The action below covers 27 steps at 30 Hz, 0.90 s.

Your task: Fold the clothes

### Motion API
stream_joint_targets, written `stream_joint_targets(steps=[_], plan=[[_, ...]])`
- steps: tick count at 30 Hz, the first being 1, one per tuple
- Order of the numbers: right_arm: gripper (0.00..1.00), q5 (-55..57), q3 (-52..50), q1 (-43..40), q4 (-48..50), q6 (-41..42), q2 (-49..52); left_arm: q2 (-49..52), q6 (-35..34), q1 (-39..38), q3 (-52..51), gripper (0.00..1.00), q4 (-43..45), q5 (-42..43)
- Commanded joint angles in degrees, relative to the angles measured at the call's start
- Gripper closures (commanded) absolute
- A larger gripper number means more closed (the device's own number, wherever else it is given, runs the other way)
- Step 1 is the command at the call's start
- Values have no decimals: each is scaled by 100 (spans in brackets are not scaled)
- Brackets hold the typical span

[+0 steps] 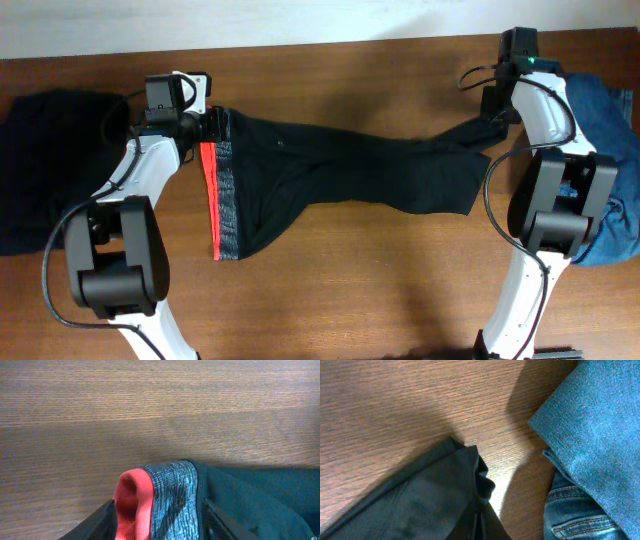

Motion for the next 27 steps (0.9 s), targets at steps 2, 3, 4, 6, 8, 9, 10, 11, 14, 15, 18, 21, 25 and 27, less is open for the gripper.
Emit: stream_joint_targets(steps=[2, 3, 4, 6, 8, 9, 10, 11, 14, 15, 18, 21, 25, 27], plan=[[96, -31, 118, 37, 15, 48, -46, 70, -85, 22, 129, 47, 87, 269], [96, -31, 118, 37, 13, 48, -46, 70, -83, 22, 129, 47, 90, 267], [96, -31, 118, 37, 13, 48, -46, 70, -83, 22, 129, 47, 103, 267], [96, -31, 118, 37, 13, 48, -46, 70, -83, 22, 127, 47, 140, 269], [96, -31, 118, 37, 13, 48, -46, 70, -83, 22, 129, 47, 179, 269], [96, -31, 118, 37, 13, 48, -46, 70, -83, 22, 127, 47, 190, 269], [96, -31, 118, 37, 15, 48, -46, 70, -83, 22, 127, 47, 188, 269], [96, -31, 118, 37, 15, 48, -46, 70, -83, 22, 127, 47, 186, 267], [96, -31, 114, 37, 13, 48, -46, 72, -83, 22, 127, 47, 173, 267], [96, -31, 114, 37, 13, 48, -46, 72, -83, 22, 127, 47, 175, 267], [96, -33, 107, 37, 15, 48, -46, 72, -83, 22, 127, 48, 170, 267], [96, -120, 103, 37, 15, 48, -44, 72, -83, 22, 127, 51, 151, 267], [96, -186, 103, 37, 17, 48, -44, 157, -83, 22, 127, 51, 173, 267], [96, -181, 103, 37, 17, 48, -44, 236, -83, 22, 127, 52, 170, 269]])
